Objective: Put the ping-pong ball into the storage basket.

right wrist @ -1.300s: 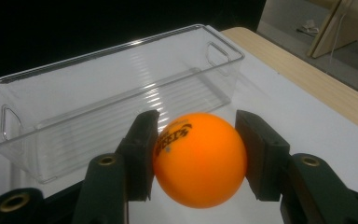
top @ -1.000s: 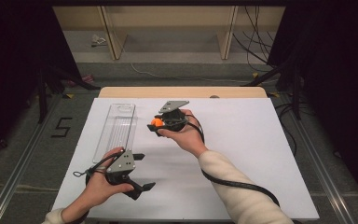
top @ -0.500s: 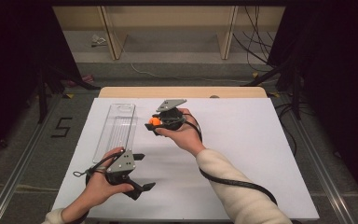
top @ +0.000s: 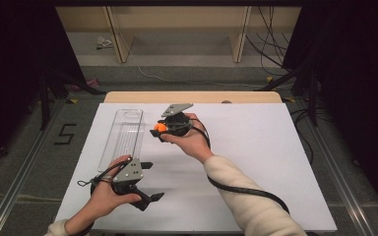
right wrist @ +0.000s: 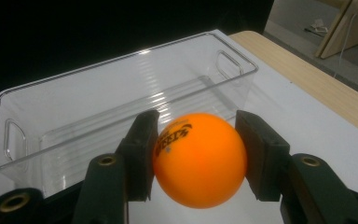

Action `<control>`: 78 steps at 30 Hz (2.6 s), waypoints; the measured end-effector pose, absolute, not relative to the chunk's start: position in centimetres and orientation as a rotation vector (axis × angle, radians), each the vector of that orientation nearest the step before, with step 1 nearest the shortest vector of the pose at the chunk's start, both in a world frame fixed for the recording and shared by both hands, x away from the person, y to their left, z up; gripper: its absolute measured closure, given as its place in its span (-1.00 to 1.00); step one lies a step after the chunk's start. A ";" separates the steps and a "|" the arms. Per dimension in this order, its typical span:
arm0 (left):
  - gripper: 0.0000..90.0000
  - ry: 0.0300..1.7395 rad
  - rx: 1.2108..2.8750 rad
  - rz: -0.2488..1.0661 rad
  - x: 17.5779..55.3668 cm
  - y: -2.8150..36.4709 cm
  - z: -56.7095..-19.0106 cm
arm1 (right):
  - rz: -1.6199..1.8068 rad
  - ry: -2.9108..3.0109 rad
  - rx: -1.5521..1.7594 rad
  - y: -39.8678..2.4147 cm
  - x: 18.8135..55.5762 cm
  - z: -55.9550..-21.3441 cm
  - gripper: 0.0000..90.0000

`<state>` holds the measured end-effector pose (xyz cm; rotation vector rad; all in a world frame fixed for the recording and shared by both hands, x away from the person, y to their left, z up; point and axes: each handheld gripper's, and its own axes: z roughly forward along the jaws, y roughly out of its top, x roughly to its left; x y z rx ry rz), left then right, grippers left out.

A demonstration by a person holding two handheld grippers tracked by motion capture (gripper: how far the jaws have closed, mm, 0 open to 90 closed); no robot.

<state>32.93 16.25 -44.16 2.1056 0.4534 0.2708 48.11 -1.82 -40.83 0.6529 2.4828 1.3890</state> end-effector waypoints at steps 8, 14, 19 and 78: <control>-1.00 0.456 2.107 0.271 32.9 16.2 -44.2 | 1.388 2.488 0.646 -1.3 48.3 -40.7 0.15; -1.00 0.453 2.110 0.270 32.9 16.2 -44.2 | 1.382 2.496 0.639 -0.9 48.3 -40.7 0.15; -1.00 0.451 2.110 0.269 32.9 16.2 -44.2 | 1.379 2.505 0.632 -0.5 48.4 -40.6 0.15; -1.00 0.437 2.129 0.268 32.8 16.1 -44.2 | 1.342 2.588 0.552 4.9 49.2 -40.7 0.15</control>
